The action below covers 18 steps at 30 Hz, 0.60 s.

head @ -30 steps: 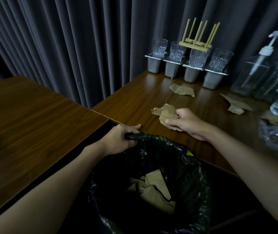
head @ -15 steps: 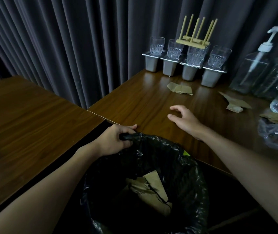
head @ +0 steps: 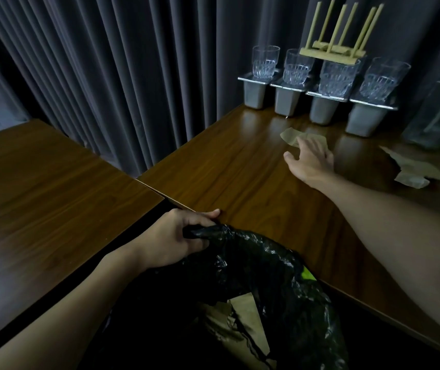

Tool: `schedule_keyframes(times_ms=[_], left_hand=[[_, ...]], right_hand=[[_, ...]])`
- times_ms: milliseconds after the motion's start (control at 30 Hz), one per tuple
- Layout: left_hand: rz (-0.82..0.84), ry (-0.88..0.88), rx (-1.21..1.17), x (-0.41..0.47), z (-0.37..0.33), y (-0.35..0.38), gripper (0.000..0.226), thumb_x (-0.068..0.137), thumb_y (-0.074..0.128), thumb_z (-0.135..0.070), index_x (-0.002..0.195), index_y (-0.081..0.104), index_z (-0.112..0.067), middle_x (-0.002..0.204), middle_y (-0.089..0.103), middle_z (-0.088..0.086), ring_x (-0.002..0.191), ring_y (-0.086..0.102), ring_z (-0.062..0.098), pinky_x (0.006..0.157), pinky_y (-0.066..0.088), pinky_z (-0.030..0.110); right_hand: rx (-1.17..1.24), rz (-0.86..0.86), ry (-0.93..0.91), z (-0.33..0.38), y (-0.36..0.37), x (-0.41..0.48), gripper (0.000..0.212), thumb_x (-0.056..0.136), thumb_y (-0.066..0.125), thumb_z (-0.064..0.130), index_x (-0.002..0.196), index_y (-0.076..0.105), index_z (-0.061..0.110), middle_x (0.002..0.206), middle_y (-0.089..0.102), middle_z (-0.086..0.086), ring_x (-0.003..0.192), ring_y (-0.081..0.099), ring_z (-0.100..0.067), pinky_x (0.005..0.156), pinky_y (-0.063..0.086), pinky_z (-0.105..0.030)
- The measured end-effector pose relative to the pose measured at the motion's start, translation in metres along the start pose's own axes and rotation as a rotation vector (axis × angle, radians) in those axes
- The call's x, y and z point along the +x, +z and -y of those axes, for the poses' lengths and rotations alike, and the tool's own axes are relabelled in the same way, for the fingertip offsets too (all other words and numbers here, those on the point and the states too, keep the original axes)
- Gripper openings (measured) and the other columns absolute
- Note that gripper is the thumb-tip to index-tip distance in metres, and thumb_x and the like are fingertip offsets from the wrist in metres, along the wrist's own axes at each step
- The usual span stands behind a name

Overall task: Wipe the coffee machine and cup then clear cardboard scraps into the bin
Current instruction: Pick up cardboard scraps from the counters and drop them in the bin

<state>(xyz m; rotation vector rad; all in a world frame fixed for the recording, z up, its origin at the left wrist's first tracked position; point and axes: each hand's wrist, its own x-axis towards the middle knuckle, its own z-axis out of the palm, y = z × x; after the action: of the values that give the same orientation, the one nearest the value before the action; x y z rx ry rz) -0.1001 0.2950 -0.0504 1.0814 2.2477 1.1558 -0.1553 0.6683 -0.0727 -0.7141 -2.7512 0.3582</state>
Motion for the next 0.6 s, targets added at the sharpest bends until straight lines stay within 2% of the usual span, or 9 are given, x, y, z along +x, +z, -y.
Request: schedule_keyframes(times_ms=[167, 267, 367, 500, 600], left_hand=[[0.009, -0.014, -0.002, 0.001, -0.001, -0.002, 0.036, 0.087, 0.071, 0.000, 0.117, 0.073, -0.021, 0.138, 0.057, -0.018, 0.133, 0.043, -0.013, 0.105, 0.039, 0.009], [0.016, -0.021, 0.005, 0.001, -0.002, -0.003, 0.037, 0.087, 0.071, -0.001, 0.118, 0.073, -0.021, 0.144, 0.055, -0.013, 0.134, 0.043, -0.011, 0.110, 0.038, 0.015], [0.018, -0.017, 0.007, 0.002, -0.004, -0.003, 0.036, 0.087, 0.072, -0.001, 0.118, 0.073, -0.020, 0.144, 0.055, -0.010, 0.132, 0.044, -0.012, 0.108, 0.036, 0.010], [0.025, -0.013, 0.001, 0.001, -0.006, -0.004, 0.036, 0.087, 0.071, 0.001, 0.119, 0.073, -0.017, 0.142, 0.056, -0.009, 0.130, 0.043, -0.015, 0.103, 0.035, 0.004], [0.018, -0.002, 0.018, -0.001, -0.007, -0.002, 0.036, 0.087, 0.071, 0.001, 0.119, 0.072, -0.016, 0.142, 0.055, -0.009, 0.128, 0.041, -0.019, 0.103, 0.033, 0.002]], right_hand=[[-0.064, 0.018, -0.054, 0.005, -0.003, -0.004, 0.059, 0.096, 0.030, 0.055, 0.148, 0.031, 0.028, 0.152, 0.037, -0.001, 0.140, 0.029, -0.019, 0.109, 0.019, -0.046], [-0.073, -0.047, -0.178, 0.007, -0.007, -0.019, 0.050, 0.098, 0.031, 0.049, 0.138, 0.049, 0.026, 0.139, 0.045, 0.002, 0.128, 0.036, -0.021, 0.102, 0.024, -0.045], [-0.031, -0.056, -0.249, 0.008, -0.010, -0.036, 0.040, 0.097, 0.038, 0.048, 0.119, 0.065, 0.029, 0.124, 0.046, 0.004, 0.121, 0.035, -0.020, 0.104, 0.024, -0.044], [0.069, -0.002, -0.216, 0.009, -0.015, -0.059, 0.026, 0.095, 0.047, 0.049, 0.108, 0.063, 0.035, 0.137, 0.043, 0.001, 0.132, 0.034, -0.021, 0.111, 0.017, -0.044], [0.086, 0.028, -0.185, 0.010, -0.019, -0.077, 0.016, 0.091, 0.054, 0.048, 0.102, 0.059, 0.038, 0.131, 0.048, 0.003, 0.127, 0.041, -0.022, 0.106, 0.022, -0.043]])
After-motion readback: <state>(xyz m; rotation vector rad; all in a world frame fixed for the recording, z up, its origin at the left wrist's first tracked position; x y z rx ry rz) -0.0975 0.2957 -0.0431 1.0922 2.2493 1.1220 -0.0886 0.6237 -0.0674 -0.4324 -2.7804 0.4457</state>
